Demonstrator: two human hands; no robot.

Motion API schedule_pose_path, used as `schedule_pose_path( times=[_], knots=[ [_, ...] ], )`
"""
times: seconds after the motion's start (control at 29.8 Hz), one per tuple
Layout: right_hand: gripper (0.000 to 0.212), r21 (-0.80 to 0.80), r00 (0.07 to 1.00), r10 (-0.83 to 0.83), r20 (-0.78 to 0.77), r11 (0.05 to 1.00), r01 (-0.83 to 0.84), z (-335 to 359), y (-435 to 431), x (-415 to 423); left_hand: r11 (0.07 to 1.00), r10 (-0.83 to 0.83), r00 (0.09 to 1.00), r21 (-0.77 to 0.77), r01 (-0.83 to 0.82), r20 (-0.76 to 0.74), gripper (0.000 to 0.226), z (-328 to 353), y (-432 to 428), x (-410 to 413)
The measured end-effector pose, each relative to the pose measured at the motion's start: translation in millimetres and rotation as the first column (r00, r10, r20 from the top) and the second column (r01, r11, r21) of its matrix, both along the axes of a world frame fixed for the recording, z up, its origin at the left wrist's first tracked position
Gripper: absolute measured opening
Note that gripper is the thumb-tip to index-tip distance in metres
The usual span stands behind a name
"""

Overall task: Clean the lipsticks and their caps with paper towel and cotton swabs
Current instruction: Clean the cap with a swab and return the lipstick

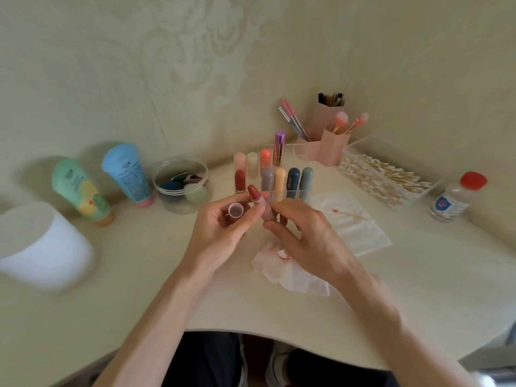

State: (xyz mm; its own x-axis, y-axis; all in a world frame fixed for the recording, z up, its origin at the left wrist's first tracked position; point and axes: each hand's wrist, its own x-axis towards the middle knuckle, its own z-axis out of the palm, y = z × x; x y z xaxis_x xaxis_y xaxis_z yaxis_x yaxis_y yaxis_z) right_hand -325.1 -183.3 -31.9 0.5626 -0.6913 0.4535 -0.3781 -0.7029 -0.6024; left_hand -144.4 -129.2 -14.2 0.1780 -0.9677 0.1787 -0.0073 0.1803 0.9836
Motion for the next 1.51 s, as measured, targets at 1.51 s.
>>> schedule_pose_path(
  times=[1.51],
  knots=[
    [0.018,-0.057,0.977,-0.043,0.209,0.997,0.056,3,21,5,0.996,0.068,0.995,-0.053,-0.072,-0.075,0.022,2,8,-1]
  ],
)
